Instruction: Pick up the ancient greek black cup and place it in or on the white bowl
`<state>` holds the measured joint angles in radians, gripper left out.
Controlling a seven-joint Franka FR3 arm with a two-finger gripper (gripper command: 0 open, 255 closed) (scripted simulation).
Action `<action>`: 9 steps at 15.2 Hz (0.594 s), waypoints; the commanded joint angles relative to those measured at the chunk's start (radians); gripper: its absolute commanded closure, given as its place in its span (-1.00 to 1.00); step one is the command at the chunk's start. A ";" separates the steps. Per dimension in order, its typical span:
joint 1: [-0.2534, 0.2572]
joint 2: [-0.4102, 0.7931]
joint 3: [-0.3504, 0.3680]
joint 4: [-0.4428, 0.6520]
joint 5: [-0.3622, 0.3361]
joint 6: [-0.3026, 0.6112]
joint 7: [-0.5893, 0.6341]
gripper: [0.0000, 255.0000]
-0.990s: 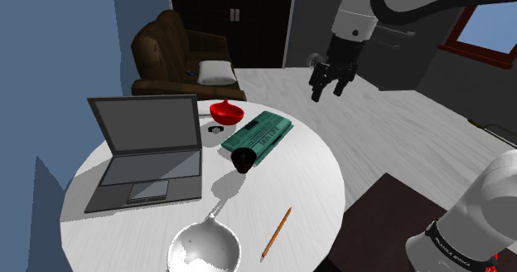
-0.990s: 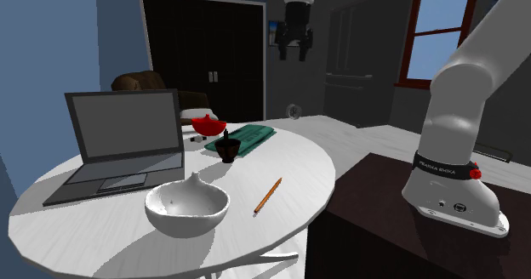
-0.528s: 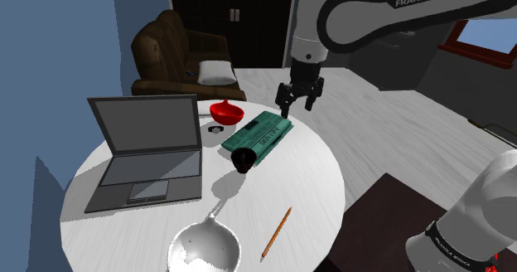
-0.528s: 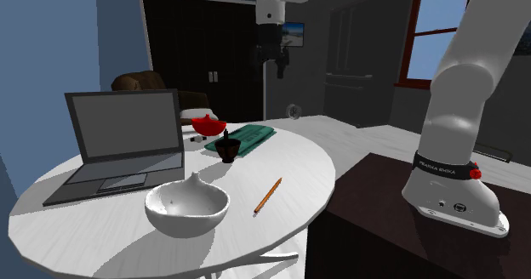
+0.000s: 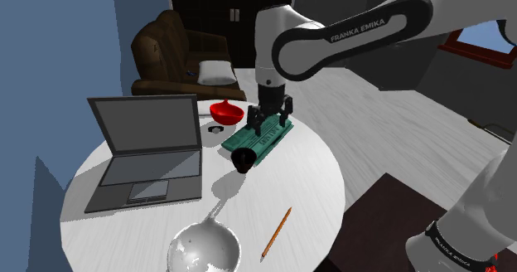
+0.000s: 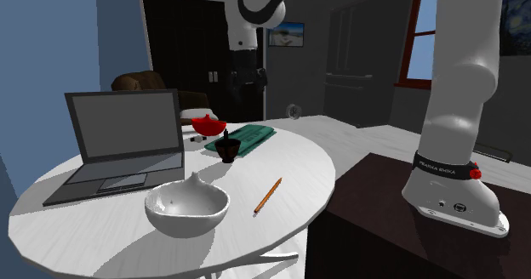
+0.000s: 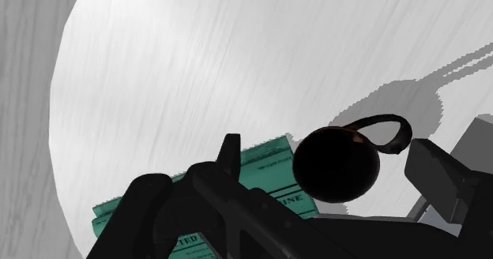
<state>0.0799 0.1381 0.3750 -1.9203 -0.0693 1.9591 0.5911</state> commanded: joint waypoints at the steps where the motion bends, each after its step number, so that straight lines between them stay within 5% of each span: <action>1: 0.023 0.092 0.007 0.072 -0.036 -0.010 0.044 -1.00; 9: 0.135 0.446 -0.018 0.388 -0.139 -0.079 0.148 -1.00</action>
<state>0.2003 0.5409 0.3617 -1.5716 -0.1979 1.8883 0.7286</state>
